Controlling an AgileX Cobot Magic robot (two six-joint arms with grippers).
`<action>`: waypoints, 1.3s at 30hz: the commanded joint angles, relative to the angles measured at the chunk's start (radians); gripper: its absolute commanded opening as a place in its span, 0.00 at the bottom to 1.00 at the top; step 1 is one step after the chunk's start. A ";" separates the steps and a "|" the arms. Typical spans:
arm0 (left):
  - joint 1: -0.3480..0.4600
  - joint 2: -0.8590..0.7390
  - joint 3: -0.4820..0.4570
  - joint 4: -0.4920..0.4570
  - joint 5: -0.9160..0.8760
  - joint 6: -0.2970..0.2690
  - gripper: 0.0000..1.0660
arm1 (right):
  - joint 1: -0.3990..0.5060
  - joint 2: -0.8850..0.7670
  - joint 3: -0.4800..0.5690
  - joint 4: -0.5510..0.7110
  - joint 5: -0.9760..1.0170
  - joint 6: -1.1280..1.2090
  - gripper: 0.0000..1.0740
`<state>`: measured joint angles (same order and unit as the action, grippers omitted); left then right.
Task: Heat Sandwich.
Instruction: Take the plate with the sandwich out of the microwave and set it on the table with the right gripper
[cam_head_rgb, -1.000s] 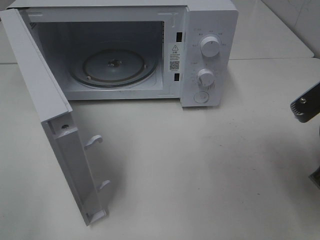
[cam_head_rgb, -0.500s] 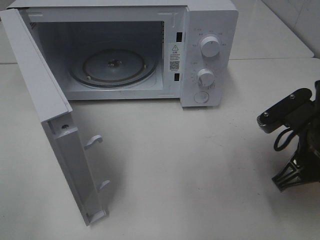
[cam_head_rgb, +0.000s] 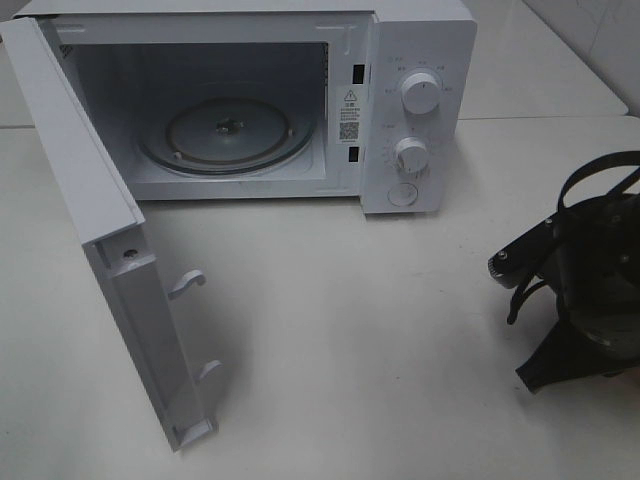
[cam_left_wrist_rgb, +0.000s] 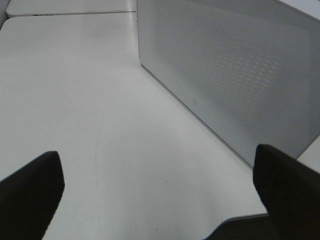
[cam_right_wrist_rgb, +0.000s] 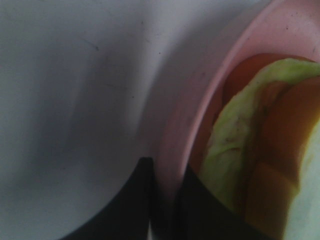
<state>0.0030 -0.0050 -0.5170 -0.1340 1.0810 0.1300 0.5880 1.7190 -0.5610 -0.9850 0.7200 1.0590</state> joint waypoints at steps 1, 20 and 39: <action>0.005 -0.006 0.000 -0.007 -0.009 -0.003 0.91 | -0.005 0.045 -0.004 -0.090 0.005 0.064 0.04; 0.005 -0.006 0.000 -0.007 -0.009 -0.003 0.91 | -0.006 0.102 -0.004 -0.066 -0.015 0.059 0.30; 0.005 -0.006 0.000 -0.007 -0.009 -0.003 0.91 | -0.006 -0.179 -0.004 0.204 -0.006 -0.319 0.76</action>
<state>0.0030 -0.0050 -0.5170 -0.1340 1.0810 0.1300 0.5860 1.5490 -0.5590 -0.7850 0.7010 0.7590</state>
